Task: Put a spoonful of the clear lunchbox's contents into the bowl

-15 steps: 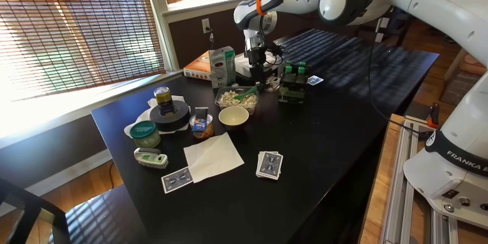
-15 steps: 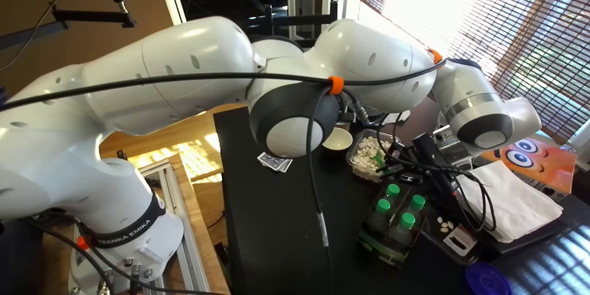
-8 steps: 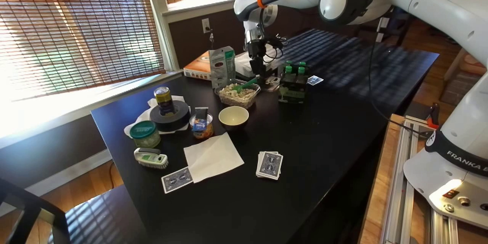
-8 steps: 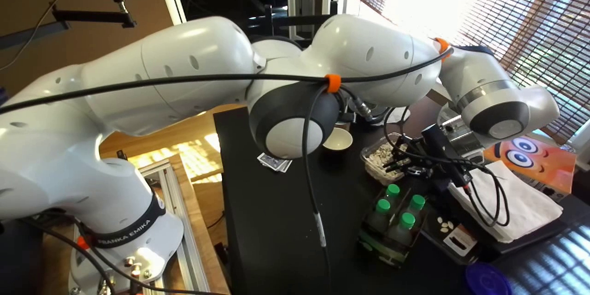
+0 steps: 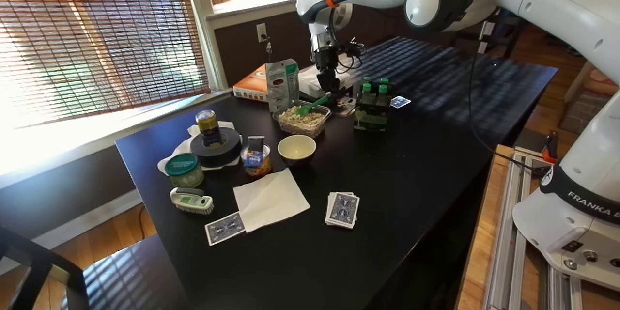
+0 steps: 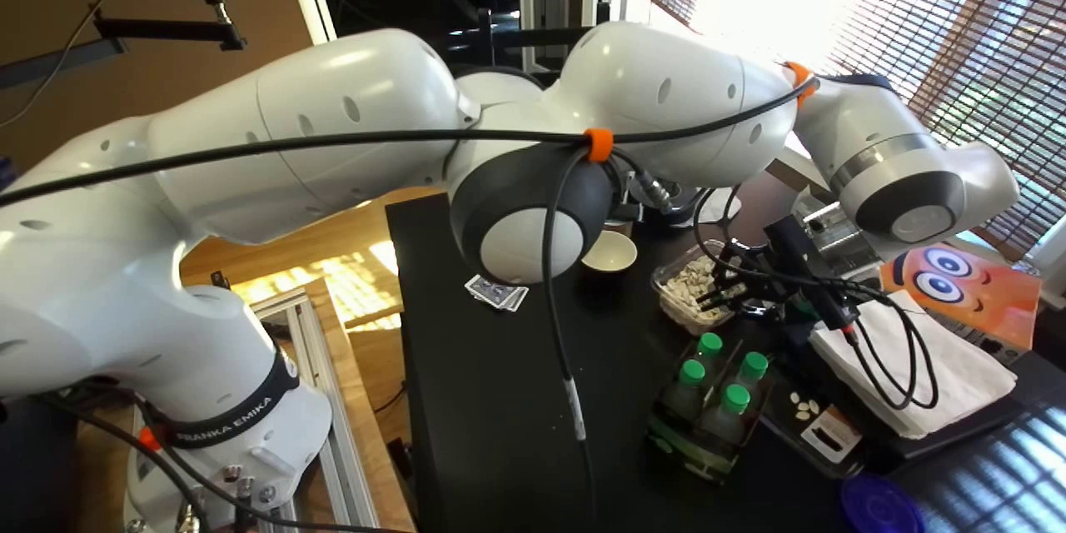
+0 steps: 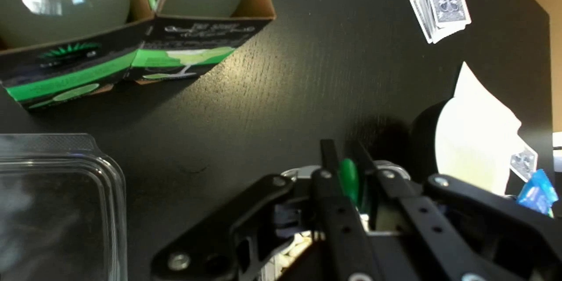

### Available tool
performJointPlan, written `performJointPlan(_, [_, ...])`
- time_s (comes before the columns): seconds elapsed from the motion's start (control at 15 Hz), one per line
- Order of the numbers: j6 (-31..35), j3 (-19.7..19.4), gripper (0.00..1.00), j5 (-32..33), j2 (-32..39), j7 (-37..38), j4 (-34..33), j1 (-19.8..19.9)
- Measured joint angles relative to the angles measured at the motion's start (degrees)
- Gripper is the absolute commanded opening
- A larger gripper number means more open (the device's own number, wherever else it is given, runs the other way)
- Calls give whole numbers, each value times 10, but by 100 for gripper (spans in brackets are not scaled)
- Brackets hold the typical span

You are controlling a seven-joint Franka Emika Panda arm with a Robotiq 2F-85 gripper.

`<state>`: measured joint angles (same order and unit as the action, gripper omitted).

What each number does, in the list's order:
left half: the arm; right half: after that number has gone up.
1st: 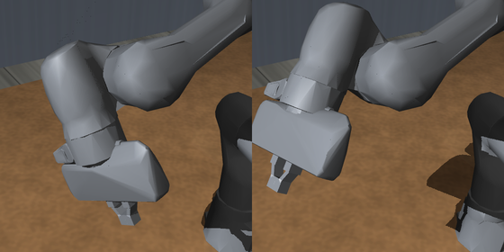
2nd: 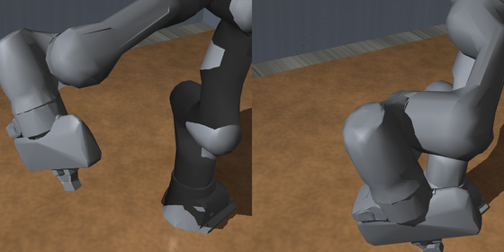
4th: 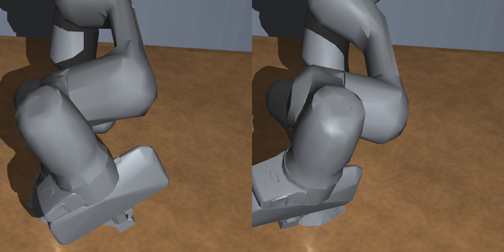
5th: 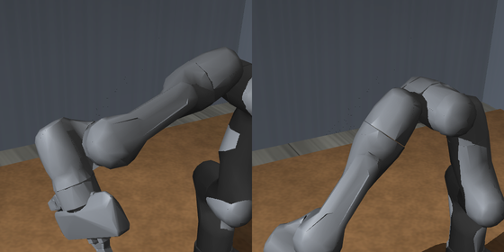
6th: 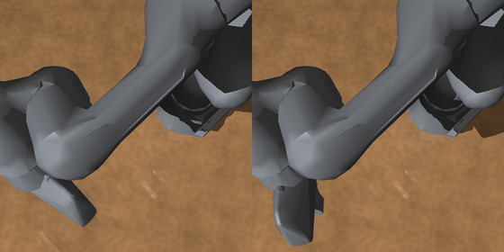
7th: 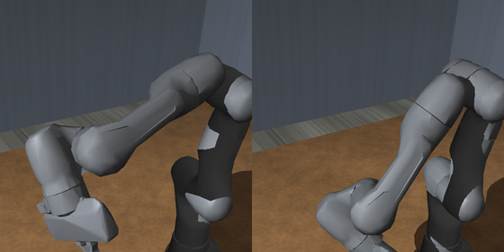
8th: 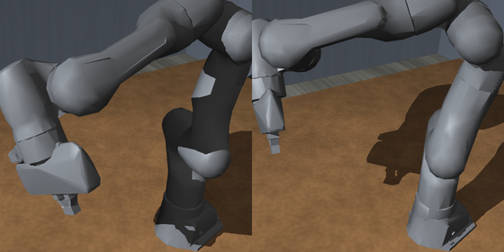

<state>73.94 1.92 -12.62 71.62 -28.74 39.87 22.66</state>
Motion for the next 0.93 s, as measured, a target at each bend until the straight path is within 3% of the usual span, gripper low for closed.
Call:
performJointPlan(0.47, [27, -18, 3, 22, -7, -4, -12, -7])
performJointPlan(0.93, [31, -34, 3, 86, -5, -56, 12, -57])
